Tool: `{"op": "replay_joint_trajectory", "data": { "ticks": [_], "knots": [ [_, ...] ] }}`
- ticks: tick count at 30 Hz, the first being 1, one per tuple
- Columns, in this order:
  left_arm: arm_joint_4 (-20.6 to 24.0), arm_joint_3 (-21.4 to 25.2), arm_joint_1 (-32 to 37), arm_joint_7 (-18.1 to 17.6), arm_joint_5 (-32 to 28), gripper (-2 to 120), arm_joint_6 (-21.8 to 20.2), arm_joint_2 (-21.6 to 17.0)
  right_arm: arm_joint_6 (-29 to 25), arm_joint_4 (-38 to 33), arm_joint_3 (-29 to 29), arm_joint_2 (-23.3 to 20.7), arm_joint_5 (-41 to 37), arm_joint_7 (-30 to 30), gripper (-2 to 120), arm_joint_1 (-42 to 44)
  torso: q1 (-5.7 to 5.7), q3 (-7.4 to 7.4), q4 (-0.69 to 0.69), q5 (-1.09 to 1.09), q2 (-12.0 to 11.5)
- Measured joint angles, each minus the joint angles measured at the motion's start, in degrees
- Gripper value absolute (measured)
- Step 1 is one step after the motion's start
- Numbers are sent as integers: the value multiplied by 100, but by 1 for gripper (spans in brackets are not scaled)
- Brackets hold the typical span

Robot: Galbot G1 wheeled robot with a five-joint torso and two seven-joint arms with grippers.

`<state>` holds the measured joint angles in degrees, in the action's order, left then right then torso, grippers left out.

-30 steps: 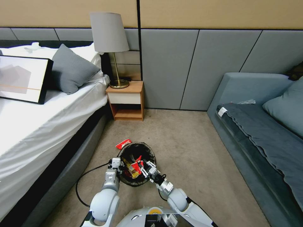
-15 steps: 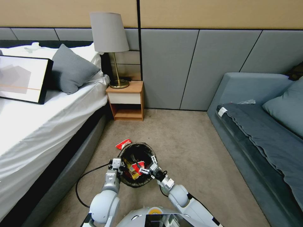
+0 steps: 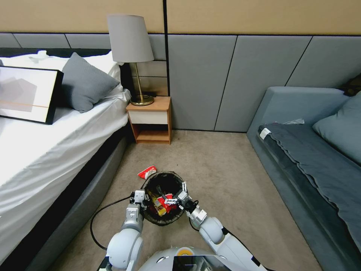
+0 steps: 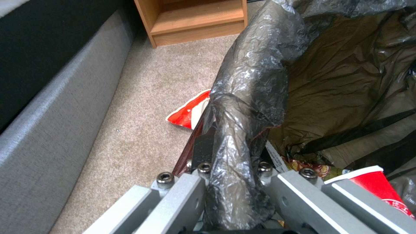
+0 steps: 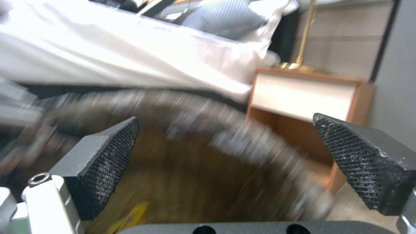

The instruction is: Pick up the trash bin, then pick up the garbage from the floor and place it into the trash bin.

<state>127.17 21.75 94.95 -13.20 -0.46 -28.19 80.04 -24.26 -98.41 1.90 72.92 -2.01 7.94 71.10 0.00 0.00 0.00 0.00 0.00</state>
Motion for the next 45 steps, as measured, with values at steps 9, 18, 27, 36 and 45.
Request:
{"op": "replay_joint_trajectory", "data": {
  "ticks": [9,18,27,36,45],
  "knots": [
    [-101,-10,-66,-6,-8,0,-13,0,286,-949,-133,-8,-2,-382,100,-21,0,0,0,0,0],
    [-259,60,-94,-9,-36,0,24,15,827,-2359,-431,39,80,-1098,100,111,0,-1,0,-1,1],
    [-200,216,-132,-28,-60,0,50,52,912,-2456,-1102,198,259,-1508,100,506,0,0,-1,1,0],
    [-74,404,-242,-47,-315,0,-20,-320,945,-2299,-1658,385,237,-1792,100,984,0,0,1,0,0],
    [-8,515,-292,-90,-493,0,-55,-264,827,-2142,-1815,390,388,-1818,100,1311,0,-1,0,-1,0]
  ]
}}
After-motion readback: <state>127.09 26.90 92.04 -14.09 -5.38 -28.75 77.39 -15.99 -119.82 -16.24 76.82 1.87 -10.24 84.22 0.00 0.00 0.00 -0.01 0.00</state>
